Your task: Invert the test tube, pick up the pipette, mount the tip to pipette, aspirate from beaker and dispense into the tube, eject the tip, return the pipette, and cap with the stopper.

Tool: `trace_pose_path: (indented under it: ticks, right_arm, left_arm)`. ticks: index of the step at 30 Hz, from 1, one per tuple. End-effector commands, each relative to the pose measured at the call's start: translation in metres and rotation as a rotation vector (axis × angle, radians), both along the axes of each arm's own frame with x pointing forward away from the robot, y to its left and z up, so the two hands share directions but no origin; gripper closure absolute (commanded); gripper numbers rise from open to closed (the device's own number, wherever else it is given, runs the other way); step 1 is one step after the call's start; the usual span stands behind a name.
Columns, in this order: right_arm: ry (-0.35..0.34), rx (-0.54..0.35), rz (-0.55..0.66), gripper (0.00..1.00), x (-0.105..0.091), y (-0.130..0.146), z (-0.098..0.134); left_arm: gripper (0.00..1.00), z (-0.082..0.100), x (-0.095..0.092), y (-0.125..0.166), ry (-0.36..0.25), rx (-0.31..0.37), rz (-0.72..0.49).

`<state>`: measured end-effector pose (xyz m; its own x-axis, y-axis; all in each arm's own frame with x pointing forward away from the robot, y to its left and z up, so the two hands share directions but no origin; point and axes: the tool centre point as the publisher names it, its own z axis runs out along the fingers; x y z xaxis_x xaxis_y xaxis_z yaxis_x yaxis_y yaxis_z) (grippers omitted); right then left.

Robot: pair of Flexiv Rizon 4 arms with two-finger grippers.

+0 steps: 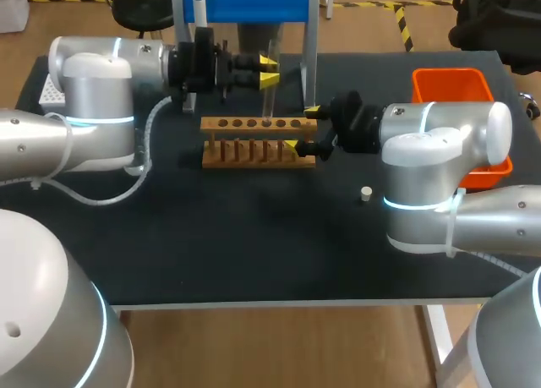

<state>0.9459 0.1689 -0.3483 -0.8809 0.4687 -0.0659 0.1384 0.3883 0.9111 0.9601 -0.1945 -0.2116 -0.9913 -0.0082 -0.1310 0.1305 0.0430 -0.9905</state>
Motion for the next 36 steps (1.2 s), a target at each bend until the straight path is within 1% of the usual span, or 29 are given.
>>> trace_pose_path:
  ticks: [1, 8, 18, 36]
  right_arm:
    - [-0.002, 0.002, -0.002, 0.0, 0.0, 0.0, -0.001]
    - [-0.002, 0.002, -0.002, 0.0, 0.0, 0.0, -0.001]
    - [-0.002, 0.002, -0.002, 0.0, 0.0, 0.0, -0.001]
    - [-0.002, 0.002, -0.002, 0.0, 0.0, 0.0, -0.001]
  left_arm:
    - [1.0, -0.006, 0.005, -0.001, 0.0, -0.011, -0.008]
    - [1.0, -0.011, 0.01, -0.001, 0.001, -0.018, -0.01]
    - [1.0, -0.017, 0.016, 0.0, 0.006, -0.01, -0.013]
    - [1.0, -0.025, 0.014, 0.005, 0.019, -0.001, -0.009]
